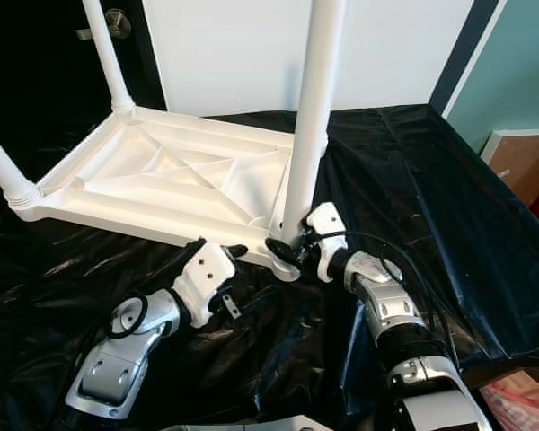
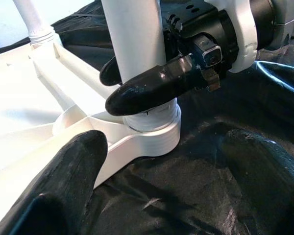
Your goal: Building children table
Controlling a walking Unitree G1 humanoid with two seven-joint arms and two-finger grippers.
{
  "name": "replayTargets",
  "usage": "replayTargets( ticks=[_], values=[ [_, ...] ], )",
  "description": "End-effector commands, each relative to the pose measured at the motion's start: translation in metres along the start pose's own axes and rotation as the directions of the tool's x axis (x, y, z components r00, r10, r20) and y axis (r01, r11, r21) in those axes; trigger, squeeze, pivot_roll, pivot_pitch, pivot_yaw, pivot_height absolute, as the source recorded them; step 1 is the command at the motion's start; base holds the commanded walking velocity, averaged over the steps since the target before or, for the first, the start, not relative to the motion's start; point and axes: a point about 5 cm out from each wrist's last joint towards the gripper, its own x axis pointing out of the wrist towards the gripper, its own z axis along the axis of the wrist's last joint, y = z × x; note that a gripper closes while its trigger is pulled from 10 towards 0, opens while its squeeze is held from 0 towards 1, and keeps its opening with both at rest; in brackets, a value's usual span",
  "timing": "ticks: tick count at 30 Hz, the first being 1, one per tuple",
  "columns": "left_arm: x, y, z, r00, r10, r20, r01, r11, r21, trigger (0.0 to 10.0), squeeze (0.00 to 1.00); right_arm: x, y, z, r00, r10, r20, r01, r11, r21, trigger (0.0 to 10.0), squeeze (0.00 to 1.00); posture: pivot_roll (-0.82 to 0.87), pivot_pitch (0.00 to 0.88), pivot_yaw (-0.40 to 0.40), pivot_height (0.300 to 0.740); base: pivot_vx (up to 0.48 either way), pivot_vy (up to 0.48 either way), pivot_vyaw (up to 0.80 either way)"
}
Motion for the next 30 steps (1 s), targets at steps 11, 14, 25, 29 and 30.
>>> replayTargets(
  ticks=[11, 14, 25, 29, 30],
  values=[
    [0.002, 0.000, -0.001, 0.999, 0.035, -0.009, -0.035, 0.999, -0.003, 10.0, 0.00, -0.003, 0.008, -0.020, 0.976, -0.201, -0.082, 0.206, 0.977, 0.056, 10.0, 0.00, 0.06, 0.008, -0.069, 0.740, 0.000, 0.000, 0.00],
    [0.003, -0.001, -0.002, 0.999, 0.037, -0.010, -0.037, 0.999, -0.006, 10.0, 0.00, -0.001, 0.014, -0.022, 0.950, -0.300, -0.085, 0.307, 0.948, 0.087, 10.0, 0.00, 0.05, 0.007, -0.069, 0.740, 0.000, 0.000, 0.00],
    [0.007, -0.002, 0.001, 1.000, 0.025, 0.003, -0.025, 1.000, -0.012, 10.0, 0.00, 0.021, 0.054, -0.022, 0.778, -0.606, -0.164, 0.628, 0.748, 0.214, 10.0, 0.00, 0.05, 0.006, -0.062, 0.740, 0.000, 0.000, 0.00],
    [0.008, -0.003, 0.000, 1.000, 0.021, 0.002, -0.021, 1.000, -0.013, 10.0, 0.00, 0.024, 0.056, -0.016, 0.798, -0.588, -0.131, 0.602, 0.774, 0.195, 10.0, 0.00, 0.04, 0.007, -0.058, 0.740, 0.000, 0.000, 0.00],
    [0.008, -0.003, 0.000, 1.000, 0.021, 0.002, -0.021, 1.000, -0.013, 10.0, 0.00, 0.024, 0.056, -0.016, 0.798, -0.588, -0.131, 0.602, 0.774, 0.195, 10.0, 0.00, 0.04, 0.007, -0.058, 0.740, 0.000, 0.000, 0.00]
  ],
)
